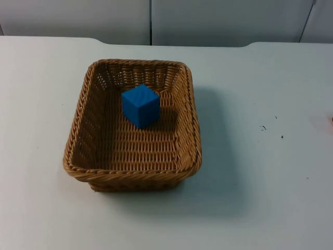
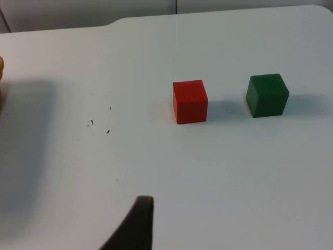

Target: Pick up the basket with the left hand and place the blue cube into the basket with the right hand.

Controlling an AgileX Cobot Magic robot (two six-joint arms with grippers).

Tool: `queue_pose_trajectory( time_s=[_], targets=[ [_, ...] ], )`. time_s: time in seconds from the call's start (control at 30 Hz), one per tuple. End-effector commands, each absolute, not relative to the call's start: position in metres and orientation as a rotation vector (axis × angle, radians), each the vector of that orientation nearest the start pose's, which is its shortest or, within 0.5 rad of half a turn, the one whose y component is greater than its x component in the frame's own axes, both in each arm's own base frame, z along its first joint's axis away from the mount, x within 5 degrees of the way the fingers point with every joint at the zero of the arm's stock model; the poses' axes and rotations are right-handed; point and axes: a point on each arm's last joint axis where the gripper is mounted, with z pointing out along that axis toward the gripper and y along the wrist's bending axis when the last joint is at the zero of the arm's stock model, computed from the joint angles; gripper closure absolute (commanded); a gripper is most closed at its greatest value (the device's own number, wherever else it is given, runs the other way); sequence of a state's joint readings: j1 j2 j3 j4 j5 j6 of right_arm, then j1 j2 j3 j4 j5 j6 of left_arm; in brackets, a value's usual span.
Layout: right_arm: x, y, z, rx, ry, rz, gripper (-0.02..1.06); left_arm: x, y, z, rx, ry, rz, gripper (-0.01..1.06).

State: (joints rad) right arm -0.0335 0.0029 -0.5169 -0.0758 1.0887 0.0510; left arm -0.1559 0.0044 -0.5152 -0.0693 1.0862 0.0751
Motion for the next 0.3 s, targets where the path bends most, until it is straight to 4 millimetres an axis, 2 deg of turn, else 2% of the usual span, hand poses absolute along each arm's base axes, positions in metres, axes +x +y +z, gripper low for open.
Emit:
queue_pose_trajectory(
  time_s=[0.0, 0.27],
  targets=[
    [-0.0070, -0.0058, 0.2784, 0.098, 2.050, -0.081, 0.00, -0.0080, -0.0048, 0.2796, 0.213, 2.038, -0.128, 0.00],
    [-0.0070, -0.0060, 0.2784, 0.098, 2.050, -0.084, 0.00, -0.0073, -0.0057, 0.2796, 0.086, 2.045, -0.051, 0.00]
  ],
)
